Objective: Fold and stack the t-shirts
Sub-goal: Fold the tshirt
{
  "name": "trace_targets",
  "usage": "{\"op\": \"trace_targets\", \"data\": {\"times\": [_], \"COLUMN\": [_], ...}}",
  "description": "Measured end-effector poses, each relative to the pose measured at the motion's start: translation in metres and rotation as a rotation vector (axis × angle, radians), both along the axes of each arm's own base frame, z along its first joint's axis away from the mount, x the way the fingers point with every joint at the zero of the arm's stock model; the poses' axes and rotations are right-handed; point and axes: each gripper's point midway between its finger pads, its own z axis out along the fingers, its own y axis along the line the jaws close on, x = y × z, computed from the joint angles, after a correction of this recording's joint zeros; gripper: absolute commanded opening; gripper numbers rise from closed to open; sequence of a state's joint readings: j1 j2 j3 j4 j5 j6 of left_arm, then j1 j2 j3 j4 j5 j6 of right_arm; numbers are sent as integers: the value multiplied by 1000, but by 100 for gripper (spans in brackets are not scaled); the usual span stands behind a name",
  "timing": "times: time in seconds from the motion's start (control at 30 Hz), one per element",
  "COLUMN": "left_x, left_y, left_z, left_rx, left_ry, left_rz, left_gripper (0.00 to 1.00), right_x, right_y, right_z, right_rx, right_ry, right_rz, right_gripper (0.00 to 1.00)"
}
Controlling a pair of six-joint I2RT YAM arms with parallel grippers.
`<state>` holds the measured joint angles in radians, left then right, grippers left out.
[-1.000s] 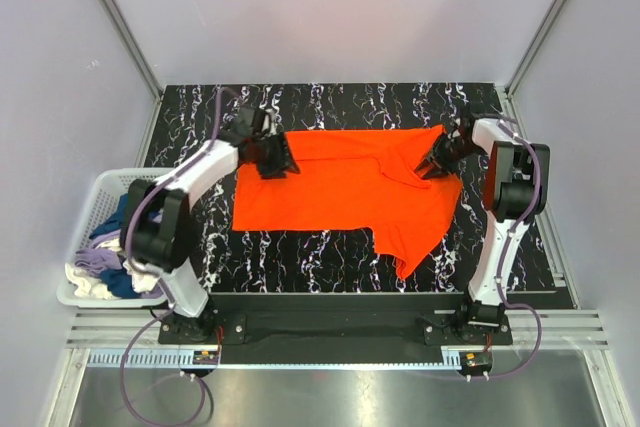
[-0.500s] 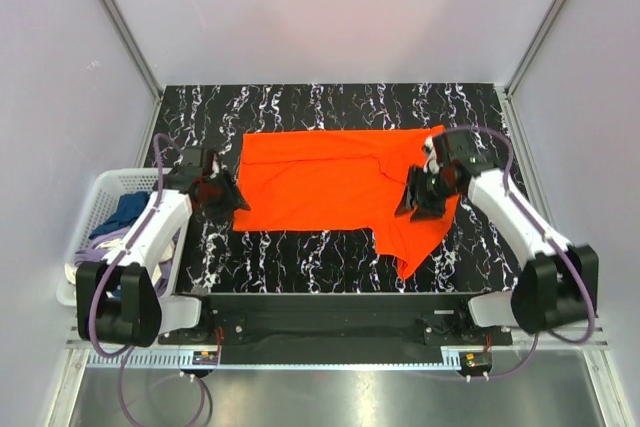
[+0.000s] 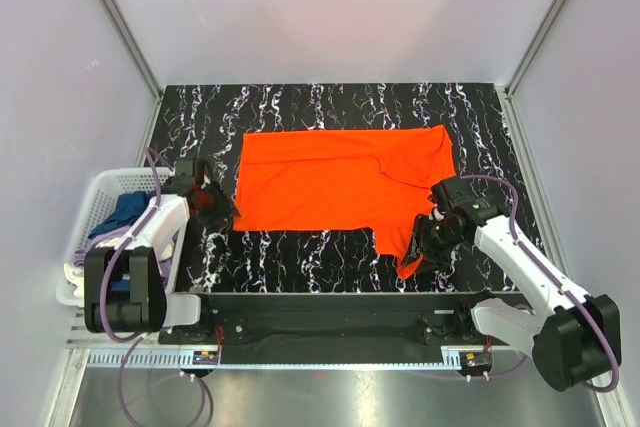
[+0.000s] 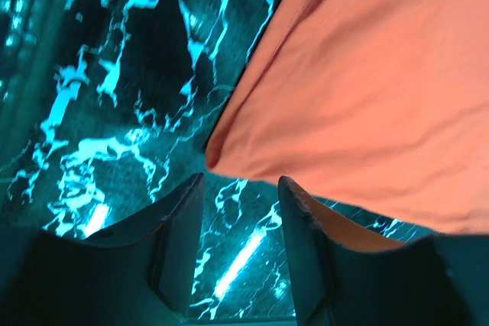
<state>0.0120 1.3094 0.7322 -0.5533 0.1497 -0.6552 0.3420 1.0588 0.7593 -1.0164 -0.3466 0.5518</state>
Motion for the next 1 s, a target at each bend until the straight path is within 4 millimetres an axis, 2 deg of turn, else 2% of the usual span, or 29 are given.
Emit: {"op": "trace_targets", "data": {"times": [0.1,0.23,0.43,0.6,0.77,0.83,1.0], "left_x": [8,9,-6,-17,-13,-11,-11], "left_y": [1,0,-10,-11,-5,-4,-3], "left_z": [0,-1,-12,-20,-16,-13,-12], "left_rx": [0,5,93,164,204,211,219], "left_ry": [-3,5,74,120,112,106,106], "left_rz": [3,15,-10,-24,-13,-11,-11], "left_gripper": [45,46,50,52,52,52,52], "right_x": [-2,1,4,-3,-3,0,8], "right_y": [-4,-11,-17,-16,-11,-8,-2], "right_z": [-9,-12,-18,-43,-58,-64,-75], "right_rx": [-33,-80,-122,-134,-152,-157,-158], "right_ry": [34,37,39,96,128,134,132], "right_rz": [-37,-91,-128,-116,-78,-71,-58], "right_gripper": [49,50,51,54,49,44,42]}}
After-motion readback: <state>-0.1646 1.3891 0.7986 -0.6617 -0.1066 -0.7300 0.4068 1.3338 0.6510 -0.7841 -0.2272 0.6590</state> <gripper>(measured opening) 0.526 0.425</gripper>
